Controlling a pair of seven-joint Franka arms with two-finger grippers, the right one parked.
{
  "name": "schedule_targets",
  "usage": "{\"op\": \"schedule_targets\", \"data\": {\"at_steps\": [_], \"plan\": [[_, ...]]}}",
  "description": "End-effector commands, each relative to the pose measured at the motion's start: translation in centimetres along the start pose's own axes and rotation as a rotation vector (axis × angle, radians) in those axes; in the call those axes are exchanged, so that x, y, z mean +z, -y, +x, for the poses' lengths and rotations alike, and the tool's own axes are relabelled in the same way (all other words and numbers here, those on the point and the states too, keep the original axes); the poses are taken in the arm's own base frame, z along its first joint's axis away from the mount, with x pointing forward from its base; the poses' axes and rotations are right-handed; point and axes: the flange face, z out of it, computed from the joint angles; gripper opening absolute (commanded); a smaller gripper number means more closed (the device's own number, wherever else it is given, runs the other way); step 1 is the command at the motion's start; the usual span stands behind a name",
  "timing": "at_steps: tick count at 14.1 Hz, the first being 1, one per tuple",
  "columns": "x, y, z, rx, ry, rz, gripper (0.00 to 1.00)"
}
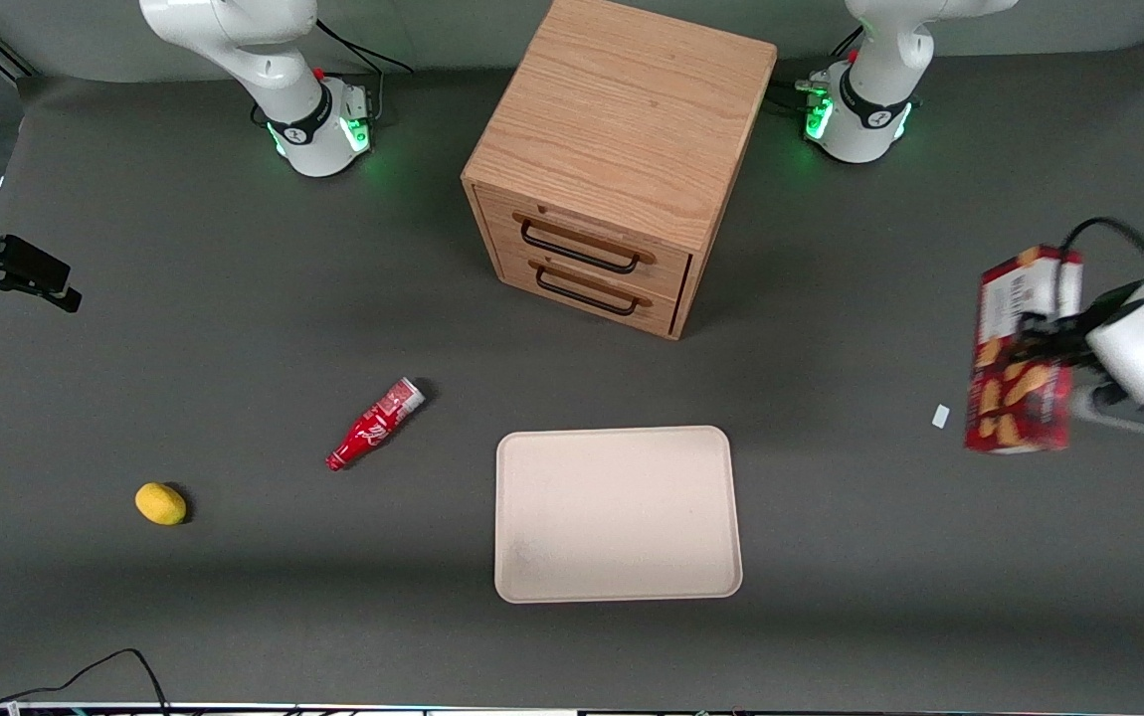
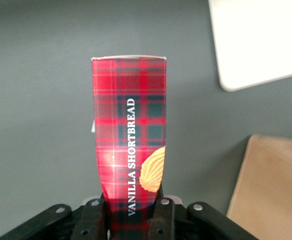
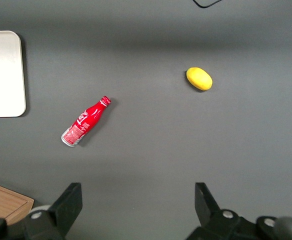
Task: Place red cookie box on tray
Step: 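Carry the cookie box over the cream tray with the left gripper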
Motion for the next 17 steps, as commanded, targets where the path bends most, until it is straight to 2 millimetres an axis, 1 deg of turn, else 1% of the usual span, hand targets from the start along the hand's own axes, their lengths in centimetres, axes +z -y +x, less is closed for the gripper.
{"op": "schedule_targets", "data": {"at_steps": [1,2,3,5,6,8,10,11,12,14,15,17], "plan": [[2.4,-8.4,5.0,-0.111,-0.065,-0.016,0.0],[4.1,-11.3,6.2,-0.138,-0.097,-0.018,0.0],[5.6,-13.7,7.2,-0.16,-0.126,-0.024,0.0],[9.4,-17.6,9.0,-0.167,-0.17,-0.026,0.0],[11.2,-19.4,9.6,-0.153,-0.19,-0.001,0.0],[15.2,-21.4,11.0,-0.132,-0.221,0.029,0.0],[19.1,-21.7,12.6,-0.122,-0.237,0.038,0.0],[20.7,-22.6,13.0,-0.106,-0.249,0.054,0.0],[21.7,-22.3,13.5,-0.104,-0.259,0.065,0.0],[23.5,-22.3,13.9,-0.104,-0.252,0.068,0.0],[24.4,-22.9,13.9,-0.095,-0.25,0.067,0.0],[26.3,-23.1,14.2,-0.097,-0.248,0.064,0.0]]}}
